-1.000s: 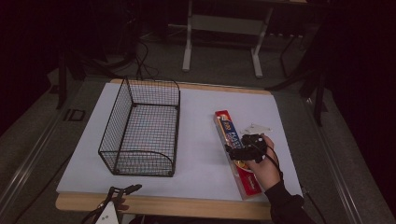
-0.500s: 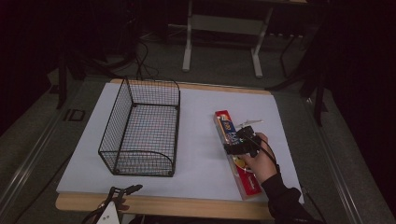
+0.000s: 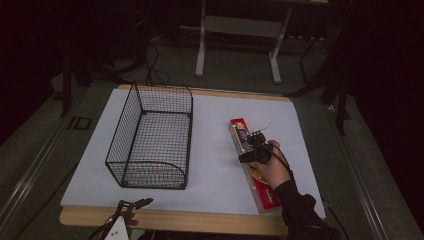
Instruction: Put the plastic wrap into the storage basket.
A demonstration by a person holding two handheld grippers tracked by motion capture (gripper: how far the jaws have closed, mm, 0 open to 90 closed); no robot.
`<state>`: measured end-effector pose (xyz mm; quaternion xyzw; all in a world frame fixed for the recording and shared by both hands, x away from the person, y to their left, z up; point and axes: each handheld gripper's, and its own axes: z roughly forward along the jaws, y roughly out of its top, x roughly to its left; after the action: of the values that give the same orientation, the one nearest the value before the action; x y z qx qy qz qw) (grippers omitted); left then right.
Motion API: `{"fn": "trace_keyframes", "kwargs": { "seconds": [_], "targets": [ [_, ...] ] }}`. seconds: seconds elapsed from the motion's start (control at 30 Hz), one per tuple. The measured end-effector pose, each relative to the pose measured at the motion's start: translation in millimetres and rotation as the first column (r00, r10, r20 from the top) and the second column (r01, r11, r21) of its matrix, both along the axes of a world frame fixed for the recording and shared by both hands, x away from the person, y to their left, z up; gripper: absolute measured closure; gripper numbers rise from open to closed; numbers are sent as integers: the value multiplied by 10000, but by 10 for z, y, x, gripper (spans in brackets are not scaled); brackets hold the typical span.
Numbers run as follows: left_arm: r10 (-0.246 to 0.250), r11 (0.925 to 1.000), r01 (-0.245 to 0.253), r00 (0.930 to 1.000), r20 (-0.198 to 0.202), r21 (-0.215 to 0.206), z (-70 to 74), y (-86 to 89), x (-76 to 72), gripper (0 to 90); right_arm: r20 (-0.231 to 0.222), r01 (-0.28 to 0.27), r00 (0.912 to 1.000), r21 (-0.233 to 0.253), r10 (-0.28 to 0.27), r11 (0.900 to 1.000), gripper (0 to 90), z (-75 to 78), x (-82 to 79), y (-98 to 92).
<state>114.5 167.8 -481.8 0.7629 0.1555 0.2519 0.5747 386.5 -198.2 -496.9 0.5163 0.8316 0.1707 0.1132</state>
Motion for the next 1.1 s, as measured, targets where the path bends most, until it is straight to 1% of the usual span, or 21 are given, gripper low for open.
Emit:
{"fn": "trace_keyframes", "kwargs": {
  "seconds": [0.07,0.13,0.23,0.3,0.37,0.43,0.5,0.63,0.73,0.8,0.9,1.1],
  "targets": [
    [-1,10000,1,10000,12,7,1,1,0,1,-213,-8,9998,-90,6,10000,262,-18,13,26],
    [3,10000,-3,10000,5,18,0,0,-1,1,-480,31,9988,-273,-44,9996,265,-36,30,41],
    [-9,10000,9,10000,19,44,0,-2,-2,1,-721,249,9970,-301,-270,9992,308,-59,70,28],
    [-9,10000,9,10000,29,55,0,-2,-2,1,-1019,87,9947,-268,-114,9996,320,-79,96,13],
    [-2,10000,2,10000,17,59,-1,-3,0,1,-1113,109,9937,-385,-151,9992,325,-89,103,32],
    [6,9999,-6,10000,13,100,-3,-5,0,1,-1237,293,9917,-484,-351,9984,341,-93,111,46],
    [-1,9999,1,10000,20,129,-4,-8,-2,1,-1262,511,9904,-454,-565,9977,361,-85,112,49],
    [1,9999,-1,10000,14,121,-5,-5,2,1,-1321,749,9881,-356,-790,9966,381,-61,116,39],
    [5,9999,-5,10000,0,121,-7,-5,6,1,-1048,659,9920,-414,-699,9970,384,-14,97,45],
    [1,9999,-1,10000,15,139,-6,-7,5,1,-863,602,9942,-494,-643,9970,386,47,91,53],
    [-2,9999,2,10000,7,138,-7,-9,4,1,-599,659,9959,-393,-682,9971,389,167,83,57],
    [2,9999,-2,10000,-1,164,-9,-12,7,1,-82,579,9983,-82,-580,9983,390,428,65,83]
  ]
}}
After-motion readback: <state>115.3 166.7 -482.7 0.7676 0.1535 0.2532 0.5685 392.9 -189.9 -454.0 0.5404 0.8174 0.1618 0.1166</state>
